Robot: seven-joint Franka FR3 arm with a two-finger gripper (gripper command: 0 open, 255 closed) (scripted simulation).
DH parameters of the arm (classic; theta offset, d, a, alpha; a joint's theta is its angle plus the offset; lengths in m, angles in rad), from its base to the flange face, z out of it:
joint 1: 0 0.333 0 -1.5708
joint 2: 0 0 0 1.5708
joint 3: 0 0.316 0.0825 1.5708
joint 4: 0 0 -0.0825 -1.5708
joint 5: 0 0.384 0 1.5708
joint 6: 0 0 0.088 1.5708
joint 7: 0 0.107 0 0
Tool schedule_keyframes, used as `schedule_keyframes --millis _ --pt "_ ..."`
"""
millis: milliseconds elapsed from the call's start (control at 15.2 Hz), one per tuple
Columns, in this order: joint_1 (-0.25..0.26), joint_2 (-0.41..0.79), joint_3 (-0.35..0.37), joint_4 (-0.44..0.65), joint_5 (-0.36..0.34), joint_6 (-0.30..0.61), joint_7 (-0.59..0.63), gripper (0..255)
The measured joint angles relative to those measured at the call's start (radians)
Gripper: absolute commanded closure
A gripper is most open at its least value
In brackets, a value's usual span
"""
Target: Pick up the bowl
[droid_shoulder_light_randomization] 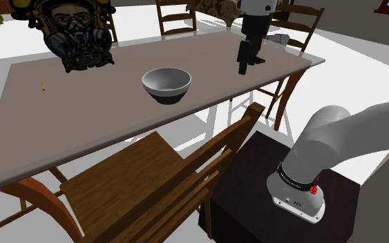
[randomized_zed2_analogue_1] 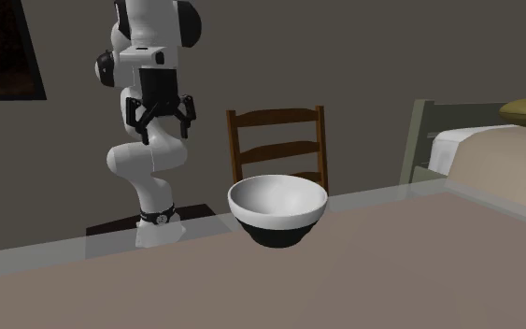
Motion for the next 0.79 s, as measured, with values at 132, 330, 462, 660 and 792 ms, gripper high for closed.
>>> schedule_keyframes --millis 132,330,462,660,792 --pt "0.001 0.016 0.002 0.006 0.004 0.012 0.005 0" --pt "0.002 0.099 0.009 0.038 0.024 0.079 0.025 0" --pt "0.001 0.158 0.01 0.066 0.035 0.122 0.035 0" --pt "0.006 0.256 0.024 0.113 0.058 0.192 0.064 0" --pt "0.006 0.332 0.026 0.164 0.068 0.23 0.075 0"
